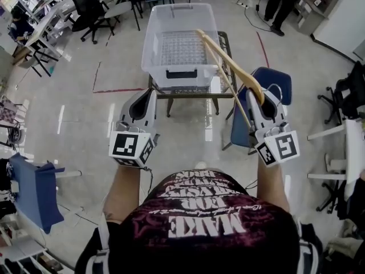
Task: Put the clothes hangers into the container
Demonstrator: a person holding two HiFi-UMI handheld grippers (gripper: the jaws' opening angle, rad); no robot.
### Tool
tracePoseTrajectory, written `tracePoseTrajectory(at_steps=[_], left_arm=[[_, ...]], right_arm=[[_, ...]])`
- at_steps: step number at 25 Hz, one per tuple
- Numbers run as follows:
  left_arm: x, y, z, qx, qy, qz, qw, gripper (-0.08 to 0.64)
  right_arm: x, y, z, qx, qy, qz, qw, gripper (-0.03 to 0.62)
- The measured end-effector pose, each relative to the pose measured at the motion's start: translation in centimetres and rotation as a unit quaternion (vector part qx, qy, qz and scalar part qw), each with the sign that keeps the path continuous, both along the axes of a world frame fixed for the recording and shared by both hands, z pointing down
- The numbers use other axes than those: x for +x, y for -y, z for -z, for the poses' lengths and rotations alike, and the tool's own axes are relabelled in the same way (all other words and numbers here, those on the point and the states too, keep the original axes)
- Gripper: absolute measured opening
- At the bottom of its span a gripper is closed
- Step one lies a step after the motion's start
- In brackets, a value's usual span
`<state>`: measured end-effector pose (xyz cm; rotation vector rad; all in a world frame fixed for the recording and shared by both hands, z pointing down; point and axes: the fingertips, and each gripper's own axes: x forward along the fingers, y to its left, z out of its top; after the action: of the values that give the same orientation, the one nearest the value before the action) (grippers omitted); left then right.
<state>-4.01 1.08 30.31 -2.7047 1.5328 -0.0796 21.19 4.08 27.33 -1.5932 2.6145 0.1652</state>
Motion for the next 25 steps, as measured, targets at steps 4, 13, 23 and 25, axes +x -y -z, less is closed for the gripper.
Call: tracePoseTrajectory(at_steps=[4,13,23,25], left_arm=[[1.2,0.3,0.2,0.002,0.009,0.011,0.9999,0.006],[-1.1,1.0,-1.3,-0.025,0.027,0.039,0.9985,0.006],[-1.5,6.1,-2.6,-0.017,0.009,0.031,0.9993,0.006],[-1.3,7.6,-2.6,-0.013,0.009,0.025,0.9996,0.006]], right_arm=[[1.5,1.3,0.1,0.004,0.003,0.012,1.0,0.061],[0.3,4.3,-1.1,-0.011,0.016,0.033,0.999,0.061],[-0.7,7.8,-1.5,-0.013,-0.009,0.018,1.0,0.061],[-0.7,8.9,-1.2,-0.012,-0.013,0.011,1.0,0.061]])
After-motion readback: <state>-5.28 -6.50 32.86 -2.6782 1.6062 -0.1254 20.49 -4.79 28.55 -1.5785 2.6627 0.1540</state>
